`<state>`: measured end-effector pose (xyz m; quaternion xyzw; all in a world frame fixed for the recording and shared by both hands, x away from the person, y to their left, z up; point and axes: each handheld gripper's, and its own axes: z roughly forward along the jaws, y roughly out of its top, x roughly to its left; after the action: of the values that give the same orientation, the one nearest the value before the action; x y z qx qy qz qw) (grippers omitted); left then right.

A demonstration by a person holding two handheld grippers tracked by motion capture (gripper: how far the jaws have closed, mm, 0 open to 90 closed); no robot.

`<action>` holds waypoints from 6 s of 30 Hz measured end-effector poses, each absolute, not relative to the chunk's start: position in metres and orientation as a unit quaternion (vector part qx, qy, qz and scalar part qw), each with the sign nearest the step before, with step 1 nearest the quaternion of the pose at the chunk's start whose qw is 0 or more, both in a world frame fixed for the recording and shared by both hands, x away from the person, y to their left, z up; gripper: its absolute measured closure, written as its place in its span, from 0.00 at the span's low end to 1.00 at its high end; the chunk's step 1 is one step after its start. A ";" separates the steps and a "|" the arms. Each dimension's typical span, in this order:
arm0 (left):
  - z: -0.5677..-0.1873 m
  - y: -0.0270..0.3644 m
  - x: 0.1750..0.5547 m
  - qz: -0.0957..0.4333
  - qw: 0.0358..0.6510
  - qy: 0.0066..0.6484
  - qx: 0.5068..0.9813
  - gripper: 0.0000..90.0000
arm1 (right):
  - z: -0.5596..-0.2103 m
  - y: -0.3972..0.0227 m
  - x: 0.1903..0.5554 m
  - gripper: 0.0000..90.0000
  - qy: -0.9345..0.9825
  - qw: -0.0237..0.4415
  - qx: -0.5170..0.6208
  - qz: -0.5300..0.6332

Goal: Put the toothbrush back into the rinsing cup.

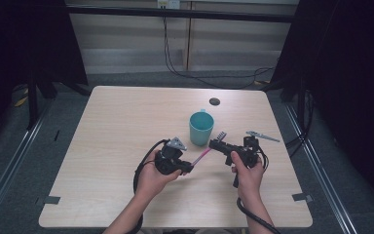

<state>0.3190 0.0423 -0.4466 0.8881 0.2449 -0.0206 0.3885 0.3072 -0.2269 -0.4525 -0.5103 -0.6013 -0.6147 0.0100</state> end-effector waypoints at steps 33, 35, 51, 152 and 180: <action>-0.460 0.036 0.312 -0.034 0.402 0.249 0.880 0.89 | -0.449 -0.215 0.313 0.95 -0.594 0.046 -0.490 -0.636; -0.460 0.036 0.312 -0.034 0.403 0.249 0.880 0.89 | -0.449 -0.215 0.314 0.95 -0.596 0.045 -0.491 -0.634; -0.471 0.054 0.319 -0.004 0.386 0.259 0.885 0.35 | -0.433 -0.221 0.314 0.95 -0.616 0.017 -0.471 -0.631; -0.512 0.096 0.307 0.075 0.379 0.217 0.897 0.00 | -0.327 -0.214 0.360 0.95 -0.707 -0.128 -0.409 -0.562; -0.511 0.096 0.307 0.074 0.374 0.212 0.900 0.01 | -0.304 -0.208 0.382 0.95 -0.712 -0.176 -0.403 -0.547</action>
<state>0.3070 0.0965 -0.5108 0.8996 0.2123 0.0740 0.3743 0.3819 -0.2083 -0.3037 -0.4031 -0.7121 -0.5471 -0.1765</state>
